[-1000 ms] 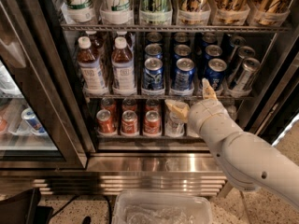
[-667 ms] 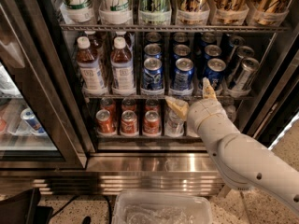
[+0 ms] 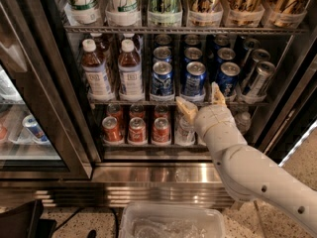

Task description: Pick pepsi can from middle shelf of fridge

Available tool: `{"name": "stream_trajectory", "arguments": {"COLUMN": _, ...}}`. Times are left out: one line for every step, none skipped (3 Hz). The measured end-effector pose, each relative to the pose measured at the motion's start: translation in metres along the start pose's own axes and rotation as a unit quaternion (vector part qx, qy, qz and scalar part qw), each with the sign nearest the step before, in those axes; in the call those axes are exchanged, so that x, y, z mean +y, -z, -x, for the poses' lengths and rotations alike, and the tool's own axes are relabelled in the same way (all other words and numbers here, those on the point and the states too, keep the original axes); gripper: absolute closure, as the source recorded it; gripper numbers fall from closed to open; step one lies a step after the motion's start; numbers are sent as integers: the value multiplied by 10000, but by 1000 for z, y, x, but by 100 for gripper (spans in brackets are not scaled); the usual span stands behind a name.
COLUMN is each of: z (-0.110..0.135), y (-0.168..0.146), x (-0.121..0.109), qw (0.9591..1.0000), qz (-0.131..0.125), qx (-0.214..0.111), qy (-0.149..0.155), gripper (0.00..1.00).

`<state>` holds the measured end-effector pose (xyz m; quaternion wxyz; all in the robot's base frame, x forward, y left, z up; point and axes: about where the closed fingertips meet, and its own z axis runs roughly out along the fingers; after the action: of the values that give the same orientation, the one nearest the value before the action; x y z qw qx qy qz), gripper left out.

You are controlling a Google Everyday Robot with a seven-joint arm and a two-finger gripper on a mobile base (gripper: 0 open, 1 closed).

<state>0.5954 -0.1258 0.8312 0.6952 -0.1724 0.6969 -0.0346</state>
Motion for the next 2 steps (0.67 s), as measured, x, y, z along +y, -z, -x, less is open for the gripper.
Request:
{"name": "stream_trajectory", "arguments": {"z": 2, "y": -3, "x": -1, "qw": 9999, "qz": -99, "qx": -93, "qy": -85, "gripper": 25}}
{"name": "stream_trajectory", "arguments": {"z": 1, "y": -6, "x": -1, "qw": 9997, "qz": -165, "qx": -126, "qy": -155, "gripper": 27}}
